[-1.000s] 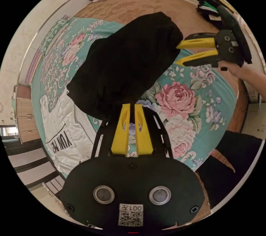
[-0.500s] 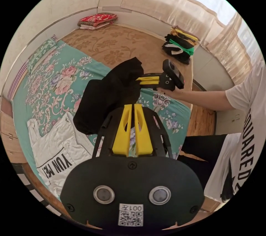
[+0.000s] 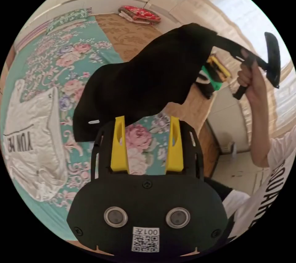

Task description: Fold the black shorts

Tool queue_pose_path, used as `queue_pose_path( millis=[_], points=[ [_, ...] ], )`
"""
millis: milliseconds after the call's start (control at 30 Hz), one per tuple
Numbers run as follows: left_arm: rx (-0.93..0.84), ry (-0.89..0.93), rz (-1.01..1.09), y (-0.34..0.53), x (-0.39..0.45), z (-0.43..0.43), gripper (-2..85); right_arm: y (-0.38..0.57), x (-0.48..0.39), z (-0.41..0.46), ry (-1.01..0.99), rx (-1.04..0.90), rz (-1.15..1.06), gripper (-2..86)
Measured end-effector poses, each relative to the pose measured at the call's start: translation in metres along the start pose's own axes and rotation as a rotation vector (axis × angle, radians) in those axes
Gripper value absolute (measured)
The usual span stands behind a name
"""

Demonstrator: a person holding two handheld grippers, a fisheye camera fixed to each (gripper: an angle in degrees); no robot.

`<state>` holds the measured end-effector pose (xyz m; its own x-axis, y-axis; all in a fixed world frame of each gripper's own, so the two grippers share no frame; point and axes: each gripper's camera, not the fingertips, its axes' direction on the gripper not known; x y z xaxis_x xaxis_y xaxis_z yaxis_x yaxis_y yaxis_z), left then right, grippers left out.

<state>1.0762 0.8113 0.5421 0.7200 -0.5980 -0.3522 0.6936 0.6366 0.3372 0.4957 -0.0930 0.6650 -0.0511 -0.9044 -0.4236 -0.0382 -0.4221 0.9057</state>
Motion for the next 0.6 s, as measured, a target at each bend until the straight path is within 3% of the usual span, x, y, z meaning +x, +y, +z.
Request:
queue_pose_path(
  millis=[67,300,433,600],
  points=[
    [0.069,0.126,-0.032,-0.004,0.026,0.000,20.3,-0.004,0.004,-0.004,0.030,-0.001,0.004,2.1],
    [0.130,0.031,-0.032,-0.034,0.099,0.018,19.9,0.001,0.016,-0.022,-0.038,0.067,0.077,2.0],
    [0.128,-0.132,-0.124,-0.044,0.122,0.024,16.0,0.008,0.030,-0.044,-0.045,0.102,0.086,2.0],
    [0.248,-0.063,-0.208,-0.044,0.133,0.008,6.2,0.011,0.053,-0.078,-0.038,0.177,0.085,2.0]
  ],
)
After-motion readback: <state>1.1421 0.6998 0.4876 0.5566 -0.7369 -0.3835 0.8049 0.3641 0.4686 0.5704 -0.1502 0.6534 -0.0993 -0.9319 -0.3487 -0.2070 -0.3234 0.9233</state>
